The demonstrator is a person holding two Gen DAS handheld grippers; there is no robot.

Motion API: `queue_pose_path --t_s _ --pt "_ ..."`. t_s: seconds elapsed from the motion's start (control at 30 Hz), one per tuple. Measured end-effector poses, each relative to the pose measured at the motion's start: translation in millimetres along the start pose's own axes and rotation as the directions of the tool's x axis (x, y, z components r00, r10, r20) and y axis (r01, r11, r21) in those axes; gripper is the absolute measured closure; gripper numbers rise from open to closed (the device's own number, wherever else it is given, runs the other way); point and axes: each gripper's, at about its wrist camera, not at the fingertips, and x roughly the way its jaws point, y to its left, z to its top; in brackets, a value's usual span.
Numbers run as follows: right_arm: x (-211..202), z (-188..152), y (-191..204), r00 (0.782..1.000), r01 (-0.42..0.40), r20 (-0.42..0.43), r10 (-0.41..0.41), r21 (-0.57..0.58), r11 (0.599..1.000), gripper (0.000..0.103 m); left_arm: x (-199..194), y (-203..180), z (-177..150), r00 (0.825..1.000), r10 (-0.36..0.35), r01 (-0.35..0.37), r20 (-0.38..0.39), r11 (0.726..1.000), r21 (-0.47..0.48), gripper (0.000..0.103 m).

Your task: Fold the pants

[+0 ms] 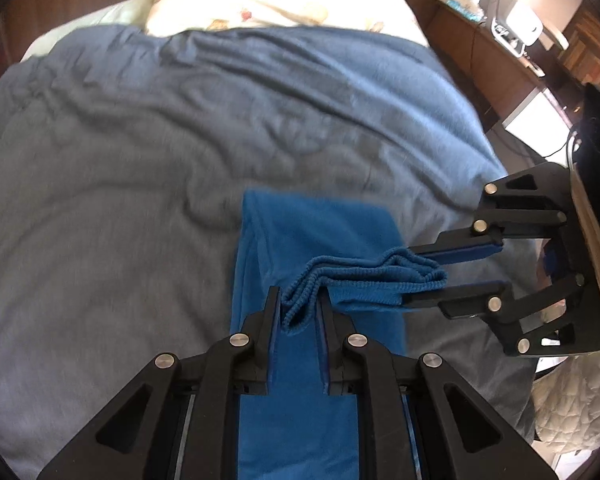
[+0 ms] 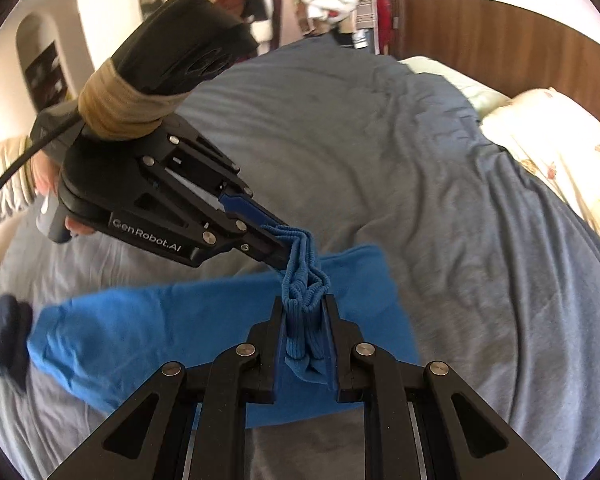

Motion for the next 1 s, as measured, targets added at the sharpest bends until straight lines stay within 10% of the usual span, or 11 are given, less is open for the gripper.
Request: queue_pose_path --t_s 0.63,0.8,1.0 --pt "43.3 -37.5 85.2 0.993 -0.051 -0.115 0.024 -0.235 0.971 0.074 -16.3 22.3 -91.6 0.983 0.143 -0.159 -0.117 0.977 -0.142 0.067" --pt "36.8 -41.0 92.4 0.972 -0.191 -0.165 0.165 -0.162 0.968 0.072 -15.6 21.9 -79.9 0.987 0.142 -0.153 -0.069 0.970 -0.191 0.065" --pt "14.6 -35.4 54.0 0.993 -0.079 -0.072 0.089 0.124 0.989 0.072 -6.5 35.2 -65.3 0.999 -0.021 0.034 0.043 0.945 -0.325 0.066"
